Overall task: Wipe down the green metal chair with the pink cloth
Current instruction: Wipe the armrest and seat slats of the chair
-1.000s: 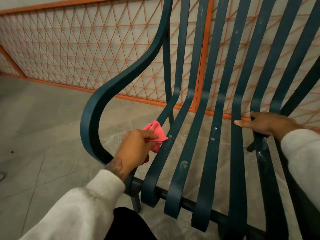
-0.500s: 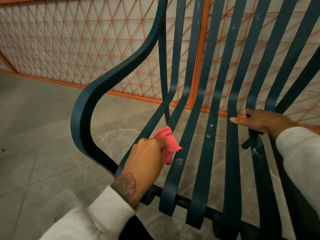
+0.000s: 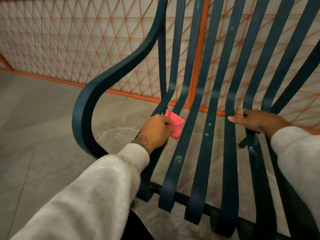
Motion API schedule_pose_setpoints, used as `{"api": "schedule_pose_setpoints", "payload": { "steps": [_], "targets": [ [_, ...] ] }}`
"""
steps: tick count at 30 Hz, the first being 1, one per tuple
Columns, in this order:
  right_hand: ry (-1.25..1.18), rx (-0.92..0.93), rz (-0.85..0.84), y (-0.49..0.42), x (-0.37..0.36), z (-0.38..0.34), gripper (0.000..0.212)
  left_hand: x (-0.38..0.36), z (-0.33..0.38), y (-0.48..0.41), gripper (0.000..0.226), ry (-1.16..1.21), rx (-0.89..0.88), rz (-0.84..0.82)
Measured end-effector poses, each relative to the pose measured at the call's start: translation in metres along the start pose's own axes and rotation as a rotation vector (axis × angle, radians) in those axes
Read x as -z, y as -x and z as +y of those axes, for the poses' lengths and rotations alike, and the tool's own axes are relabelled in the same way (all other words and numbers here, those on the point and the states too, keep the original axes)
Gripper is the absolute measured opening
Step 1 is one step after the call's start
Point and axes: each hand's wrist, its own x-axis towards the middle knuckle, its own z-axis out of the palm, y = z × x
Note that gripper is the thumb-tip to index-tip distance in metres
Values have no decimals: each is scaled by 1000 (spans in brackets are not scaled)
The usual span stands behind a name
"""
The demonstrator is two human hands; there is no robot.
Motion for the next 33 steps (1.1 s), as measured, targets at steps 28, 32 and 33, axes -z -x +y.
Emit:
{"api": "schedule_pose_setpoints", "payload": {
  "steps": [28,32,33],
  "targets": [
    [53,-56,26,-7,-4,1,84,-20,18,-95,16,-74,-22,1],
    [131,-48,51,-8,-6,2,88,-33,24,-142,13,-138,-44,56],
    [143,-53,54,-11,-7,4,89,-37,26,-152,14,-141,-42,75]
  ]
}}
